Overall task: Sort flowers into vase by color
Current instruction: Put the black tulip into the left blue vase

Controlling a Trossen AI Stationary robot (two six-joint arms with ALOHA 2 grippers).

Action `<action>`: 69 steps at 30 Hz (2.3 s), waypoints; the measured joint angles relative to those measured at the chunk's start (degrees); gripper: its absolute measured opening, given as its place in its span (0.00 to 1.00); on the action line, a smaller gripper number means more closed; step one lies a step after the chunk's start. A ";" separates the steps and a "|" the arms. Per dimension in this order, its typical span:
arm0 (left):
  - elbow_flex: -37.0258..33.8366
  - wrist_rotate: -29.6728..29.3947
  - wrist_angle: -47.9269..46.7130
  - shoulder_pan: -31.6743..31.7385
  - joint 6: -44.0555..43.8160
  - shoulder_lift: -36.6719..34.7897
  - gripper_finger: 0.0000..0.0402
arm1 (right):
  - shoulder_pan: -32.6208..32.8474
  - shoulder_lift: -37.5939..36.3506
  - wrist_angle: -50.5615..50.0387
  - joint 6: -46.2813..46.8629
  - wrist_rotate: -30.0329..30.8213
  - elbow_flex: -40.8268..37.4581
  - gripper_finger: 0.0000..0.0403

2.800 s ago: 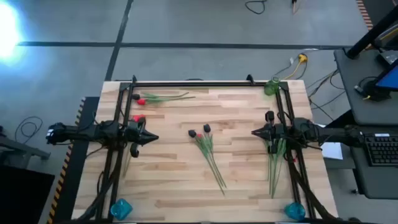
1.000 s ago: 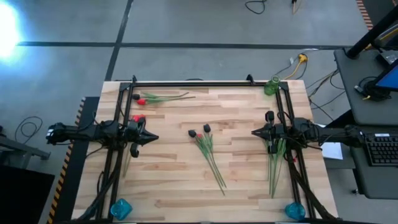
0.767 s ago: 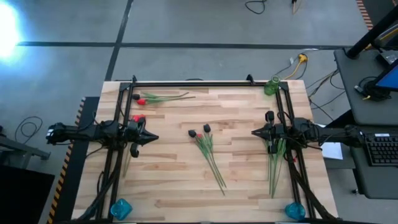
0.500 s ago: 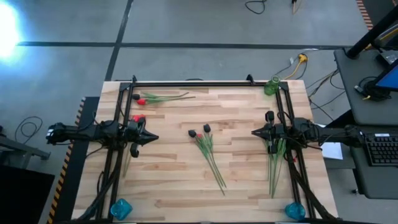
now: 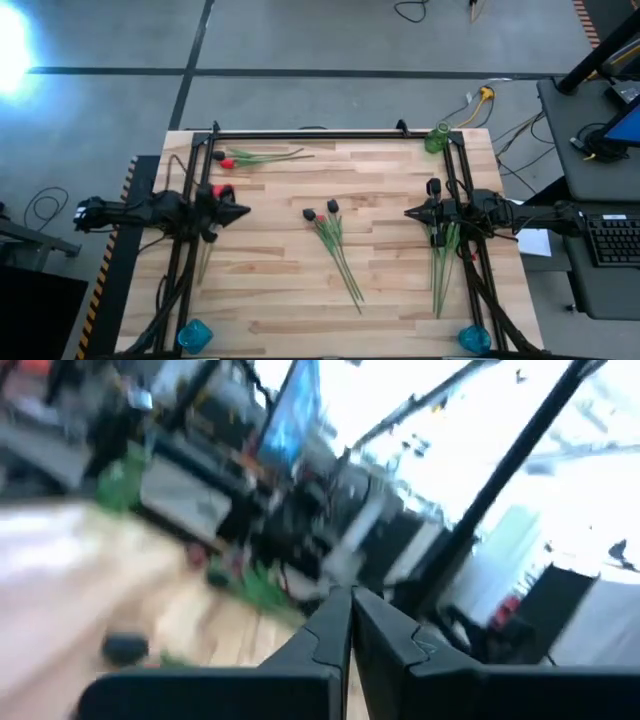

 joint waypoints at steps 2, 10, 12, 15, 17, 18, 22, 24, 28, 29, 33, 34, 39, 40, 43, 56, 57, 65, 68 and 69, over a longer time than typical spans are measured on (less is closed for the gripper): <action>-0.07 -0.20 4.71 -0.09 4.64 0.33 0.00 | 0.01 0.00 0.00 0.00 -0.01 -0.01 0.04; -1.05 -1.18 8.62 -0.71 -1.03 8.38 0.00 | 0.00 0.01 0.00 -0.02 0.00 -0.01 0.04; -1.05 -2.30 9.26 -1.67 -6.27 12.73 0.00 | 0.01 -0.01 0.00 0.00 0.01 -0.02 0.04; -1.05 -6.49 11.03 -4.76 -11.29 20.66 0.00 | -0.01 0.01 0.00 0.03 -0.01 -0.02 0.04; -1.05 -12.83 11.34 -8.02 -13.45 26.22 0.00 | 0.01 0.00 0.00 -0.03 -0.01 -0.02 0.04; -1.05 -16.27 11.51 -9.77 -13.53 29.36 0.00 | 0.01 -0.01 0.00 -0.06 -0.01 0.00 0.04; -0.99 -25.00 21.29 -12.67 -18.34 39.13 0.00 | 0.01 0.00 -0.04 -0.02 0.01 -0.01 0.04; -0.38 -23.42 24.56 -13.29 -20.09 43.52 0.02 | 0.01 0.00 -0.04 -0.03 -0.01 0.00 0.04; 3.37 -25.19 24.25 -13.63 -23.71 52.18 0.12 | 0.00 -0.01 -0.04 -0.04 0.01 -0.01 0.04; 4.71 -26.13 24.33 -13.67 -24.70 54.38 0.15 | 0.01 -0.01 -0.04 -0.02 -0.01 0.00 0.04; 11.71 -34.30 23.29 -13.05 -29.50 63.52 0.30 | 0.01 -0.01 -0.24 -0.07 0.01 -0.02 0.04; 13.45 -38.04 22.90 -12.69 -31.44 65.74 0.34 | 0.01 -0.01 -0.25 -0.02 0.01 -0.01 0.04; 23.46 -45.27 21.72 -10.32 -31.54 75.71 0.45 | -0.01 -0.01 -0.35 0.02 0.00 -0.02 0.04; 25.23 -44.46 21.21 -9.64 -31.26 77.33 0.47 | 0.01 0.00 -0.38 0.02 0.00 0.00 0.04; 32.01 -36.56 21.61 -8.52 -30.77 84.06 0.49 | 0.00 0.00 -0.39 -0.05 -0.03 -0.02 0.04; 58.29 -42.94 -13.51 -15.65 -52.60 103.04 0.55 | 0.01 0.10 -0.39 -0.06 -0.01 0.00 0.04; 59.37 -43.73 -17.90 -16.24 -57.31 103.57 0.55 | -0.01 0.08 -0.39 -0.08 -0.03 0.00 0.04; 64.97 -42.95 -29.72 -14.95 -75.24 108.87 0.55 | -0.01 -0.01 -0.41 0.03 -0.03 -0.02 0.04; 67.91 -39.88 -26.99 -12.30 -73.03 111.89 0.55 | -0.01 0.01 -0.38 -0.01 -0.01 -0.02 0.04; 68.91 -39.49 -27.00 -11.53 -73.10 112.92 0.55 | 0.00 -0.01 -0.42 0.03 -0.03 -0.02 0.04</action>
